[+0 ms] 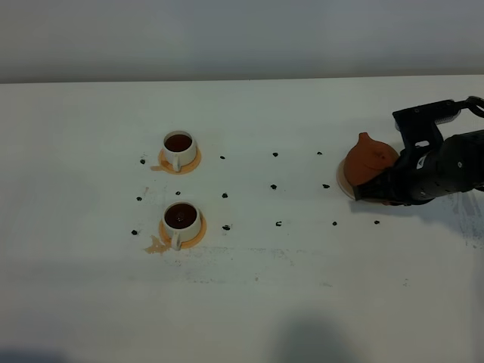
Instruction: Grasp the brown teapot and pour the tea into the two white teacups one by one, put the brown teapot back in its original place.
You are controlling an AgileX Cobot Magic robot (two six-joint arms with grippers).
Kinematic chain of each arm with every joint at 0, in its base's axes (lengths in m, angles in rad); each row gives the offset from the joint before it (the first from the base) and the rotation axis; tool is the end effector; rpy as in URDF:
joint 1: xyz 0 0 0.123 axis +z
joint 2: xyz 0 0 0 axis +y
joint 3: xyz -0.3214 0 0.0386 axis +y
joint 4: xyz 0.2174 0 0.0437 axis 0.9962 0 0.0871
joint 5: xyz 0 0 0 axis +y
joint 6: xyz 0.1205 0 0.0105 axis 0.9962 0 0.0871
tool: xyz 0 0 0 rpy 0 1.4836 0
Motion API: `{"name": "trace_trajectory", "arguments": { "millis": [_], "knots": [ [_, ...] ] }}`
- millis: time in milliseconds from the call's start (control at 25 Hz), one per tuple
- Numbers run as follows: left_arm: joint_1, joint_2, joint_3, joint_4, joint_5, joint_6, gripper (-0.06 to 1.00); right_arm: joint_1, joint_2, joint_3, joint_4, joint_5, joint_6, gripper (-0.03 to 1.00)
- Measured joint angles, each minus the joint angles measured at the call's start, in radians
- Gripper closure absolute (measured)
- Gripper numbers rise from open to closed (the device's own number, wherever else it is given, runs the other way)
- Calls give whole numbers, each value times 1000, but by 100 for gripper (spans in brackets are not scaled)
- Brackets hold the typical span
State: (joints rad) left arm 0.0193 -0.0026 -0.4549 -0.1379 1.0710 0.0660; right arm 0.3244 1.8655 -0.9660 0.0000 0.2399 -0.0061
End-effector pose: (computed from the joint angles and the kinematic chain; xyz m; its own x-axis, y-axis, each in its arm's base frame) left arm -0.0414 -0.0154 0.2361 -0.4988 -0.0100 -0.8667 0.0852 0.9945 -0.0605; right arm 0.3409 0.1146 0.1712 -0.8213 -0.2826 -0.4956 -0.3238 0.9461 -0.0030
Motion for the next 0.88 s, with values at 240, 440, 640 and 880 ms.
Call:
{"name": "trace_trajectory", "arguments": {
  "millis": [240,440,640,880],
  "knots": [
    [0,0,0,0,0,-1,43,0,-69,0,0,7,57,46],
    [0,0,0,0,0,-1,43,0,-253,0,0,124,73,44],
    [0,0,0,0,0,-1,43,0,-457,0,0,299,90,49],
    [0,0,0,0,0,-1,43,13,-687,0,0,586,90,53]
  ]
}}
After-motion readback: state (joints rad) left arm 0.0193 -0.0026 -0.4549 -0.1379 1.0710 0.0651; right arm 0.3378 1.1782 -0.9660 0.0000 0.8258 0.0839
